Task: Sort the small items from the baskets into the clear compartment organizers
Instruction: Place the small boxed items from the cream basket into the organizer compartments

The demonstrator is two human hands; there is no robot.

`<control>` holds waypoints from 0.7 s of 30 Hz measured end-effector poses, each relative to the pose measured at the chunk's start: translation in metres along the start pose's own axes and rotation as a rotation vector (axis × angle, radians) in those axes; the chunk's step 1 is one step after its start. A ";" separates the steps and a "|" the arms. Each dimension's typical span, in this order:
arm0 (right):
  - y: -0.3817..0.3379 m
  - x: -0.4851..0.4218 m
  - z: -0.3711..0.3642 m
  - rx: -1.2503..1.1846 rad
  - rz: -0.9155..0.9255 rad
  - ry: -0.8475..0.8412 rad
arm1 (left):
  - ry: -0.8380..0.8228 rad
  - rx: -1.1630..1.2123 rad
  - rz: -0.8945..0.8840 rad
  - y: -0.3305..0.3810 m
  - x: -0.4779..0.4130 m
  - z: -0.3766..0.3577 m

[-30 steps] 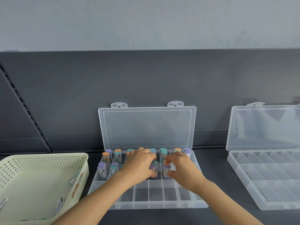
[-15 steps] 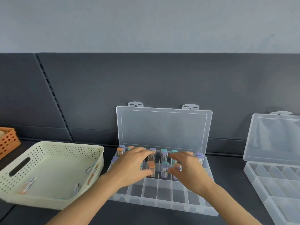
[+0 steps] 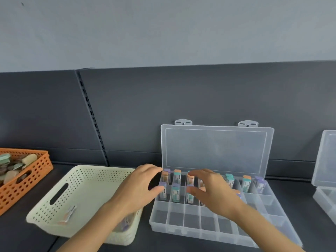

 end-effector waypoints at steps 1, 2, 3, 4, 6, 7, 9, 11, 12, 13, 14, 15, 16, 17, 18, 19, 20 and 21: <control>-0.007 -0.005 -0.007 -0.012 -0.009 0.004 | -0.006 -0.002 0.003 -0.013 0.002 0.003; -0.015 -0.009 -0.013 -0.022 -0.020 0.004 | -0.016 0.002 0.004 -0.027 0.003 0.004; -0.022 -0.013 -0.020 -0.029 -0.036 0.000 | -0.026 0.009 0.002 -0.041 0.005 0.005; -0.030 -0.017 -0.026 -0.032 -0.050 -0.002 | -0.036 0.018 0.000 -0.054 0.005 0.006; -0.041 -0.025 -0.037 -0.035 -0.073 0.004 | -0.059 0.029 -0.011 -0.078 0.006 0.005; -0.046 -0.028 -0.042 -0.037 -0.085 0.009 | -0.075 0.026 -0.024 -0.087 0.006 0.005; -0.056 -0.032 -0.054 -0.033 -0.107 0.020 | -0.129 0.004 -0.074 -0.103 0.005 0.000; -0.065 -0.035 -0.066 -0.035 -0.127 0.025 | -0.208 -0.012 -0.135 -0.112 0.005 -0.006; -0.069 -0.036 -0.071 -0.041 -0.139 0.031 | -0.241 -0.014 -0.173 -0.115 0.004 -0.009; -0.073 -0.037 -0.077 -0.045 -0.150 0.038 | -0.270 -0.010 -0.216 -0.116 0.004 -0.012; -0.078 -0.038 -0.082 -0.042 -0.149 0.049 | -0.293 -0.002 -0.262 -0.116 0.003 -0.014; -0.082 -0.038 -0.086 -0.031 -0.143 0.058 | -0.316 0.001 -0.305 -0.117 0.002 -0.017; -0.086 -0.039 -0.089 -0.020 -0.136 0.065 | -0.339 -0.010 -0.349 -0.117 0.002 -0.019; -0.090 -0.040 -0.092 -0.013 -0.137 0.070 | -0.357 -0.041 -0.401 -0.118 0.001 -0.022; -0.094 -0.040 -0.093 -0.005 -0.137 0.078 | -0.368 -0.085 -0.456 -0.119 -0.001 -0.024; -0.098 -0.041 -0.094 0.004 -0.138 0.090 | -0.372 -0.127 -0.506 -0.119 -0.002 -0.026; -0.101 -0.042 -0.095 0.011 -0.140 0.106 | -0.374 -0.157 -0.537 -0.121 -0.003 -0.027; -0.103 -0.042 -0.097 0.010 -0.149 0.122 | -0.374 -0.174 -0.555 -0.122 -0.004 -0.027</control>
Point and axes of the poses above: each hand's wrist, its own x-axis away from the middle knuckle, its own z-axis out of the back of the hand, y = z × x, the point moved 2 cm from there along -x, towards the middle knuckle, and after that the axes turned 5 degrees about -x, right-handed, at the moved point
